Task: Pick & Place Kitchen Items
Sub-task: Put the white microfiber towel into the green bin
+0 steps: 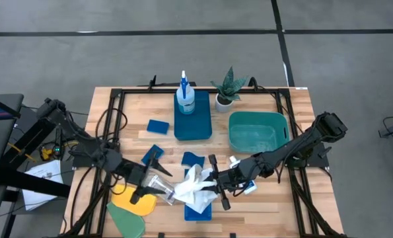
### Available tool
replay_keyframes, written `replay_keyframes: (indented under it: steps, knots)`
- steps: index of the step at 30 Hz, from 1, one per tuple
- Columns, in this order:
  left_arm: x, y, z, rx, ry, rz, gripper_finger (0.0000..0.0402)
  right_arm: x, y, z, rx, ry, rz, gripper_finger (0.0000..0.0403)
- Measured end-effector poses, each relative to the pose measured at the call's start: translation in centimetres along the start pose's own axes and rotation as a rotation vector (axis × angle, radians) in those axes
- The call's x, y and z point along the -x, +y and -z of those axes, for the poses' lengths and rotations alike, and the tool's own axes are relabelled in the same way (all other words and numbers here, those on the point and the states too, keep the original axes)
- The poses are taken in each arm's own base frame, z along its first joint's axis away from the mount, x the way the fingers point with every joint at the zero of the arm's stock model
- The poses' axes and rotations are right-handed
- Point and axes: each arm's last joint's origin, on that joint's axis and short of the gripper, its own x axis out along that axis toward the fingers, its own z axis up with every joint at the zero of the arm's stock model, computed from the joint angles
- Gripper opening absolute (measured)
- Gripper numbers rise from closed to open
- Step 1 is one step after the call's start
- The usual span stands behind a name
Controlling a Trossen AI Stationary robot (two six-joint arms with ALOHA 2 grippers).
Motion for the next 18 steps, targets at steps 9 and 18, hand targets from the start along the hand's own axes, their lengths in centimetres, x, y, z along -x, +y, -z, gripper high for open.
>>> replay_keyframes:
  steps: [9,18]
  knots:
    - [1.3,0.9,0.7,0.045,0.130,-0.144,0.0248,0.0,0.0,0.0,0.000,0.000,-0.001,0.0006]
    - [2.3,1.3,1.4,0.038,0.229,-0.210,0.0214,0.0,0.0,0.1,0.002,0.011,-0.003,0.0006]
